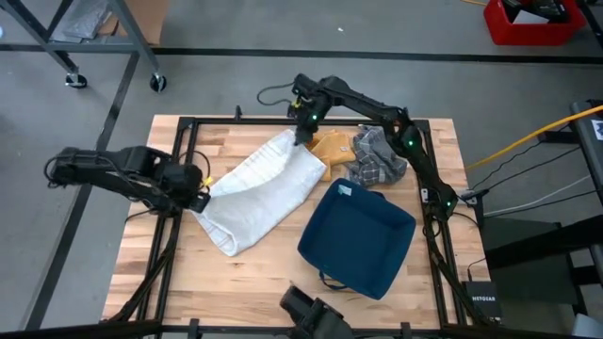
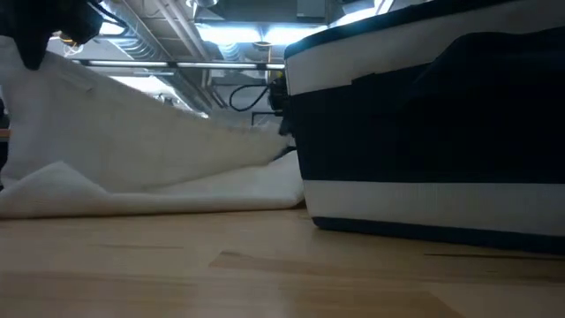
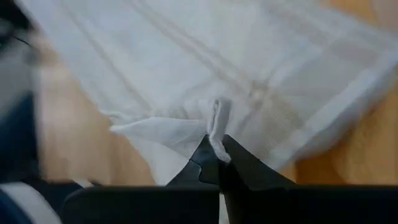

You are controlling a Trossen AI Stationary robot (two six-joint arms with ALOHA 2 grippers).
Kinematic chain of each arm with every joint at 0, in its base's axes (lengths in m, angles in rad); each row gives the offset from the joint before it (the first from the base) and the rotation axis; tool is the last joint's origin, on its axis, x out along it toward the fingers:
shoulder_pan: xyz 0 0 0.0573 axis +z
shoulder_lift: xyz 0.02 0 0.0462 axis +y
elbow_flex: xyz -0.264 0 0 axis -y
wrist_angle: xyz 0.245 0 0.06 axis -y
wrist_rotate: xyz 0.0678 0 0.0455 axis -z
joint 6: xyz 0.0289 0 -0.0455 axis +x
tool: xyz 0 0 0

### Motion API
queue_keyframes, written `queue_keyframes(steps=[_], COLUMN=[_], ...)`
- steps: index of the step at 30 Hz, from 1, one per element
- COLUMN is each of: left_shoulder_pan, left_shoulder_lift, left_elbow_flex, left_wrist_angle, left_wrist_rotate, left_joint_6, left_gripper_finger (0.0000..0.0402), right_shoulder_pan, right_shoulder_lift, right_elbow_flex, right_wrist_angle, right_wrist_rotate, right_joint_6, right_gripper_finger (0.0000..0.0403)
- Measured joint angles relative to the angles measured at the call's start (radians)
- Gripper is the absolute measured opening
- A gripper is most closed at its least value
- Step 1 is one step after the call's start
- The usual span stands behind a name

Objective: Fold towel
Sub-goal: Fold the white towel

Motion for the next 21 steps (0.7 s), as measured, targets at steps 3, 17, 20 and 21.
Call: queue_keyframes(steps=[3,17,20,21], left_shoulder_pan=[-0.066,-0.291,-0.315,-0.320], left_shoulder_lift=[0.040,0.234,0.268,0.278], left_elbow_flex=[0.000,0.000,0.000,0.000], left_wrist_angle=[0.035,0.148,0.187,0.191], left_wrist_rotate=[0.000,0.000,0.000,0.000], left_joint_6=[-0.045,-0.157,-0.156,-0.152], left_gripper_finger=[0.0000,0.0000,0.0000,0.0000], right_shoulder_pan=[0.028,0.154,0.175,0.181], right_shoulder_lift=[0.002,0.004,0.003,0.003], right_elbow_flex=[0.000,0.000,0.000,0.000], right_wrist_angle=[-0.055,-0.238,-0.257,-0.255], right_wrist_rotate=[0.064,0.165,0.203,0.227], right_joint_6=[-0.043,-0.102,-0.113,-0.113], right_gripper_finger=[0.0001,0.0001,0.0001,0.0001])
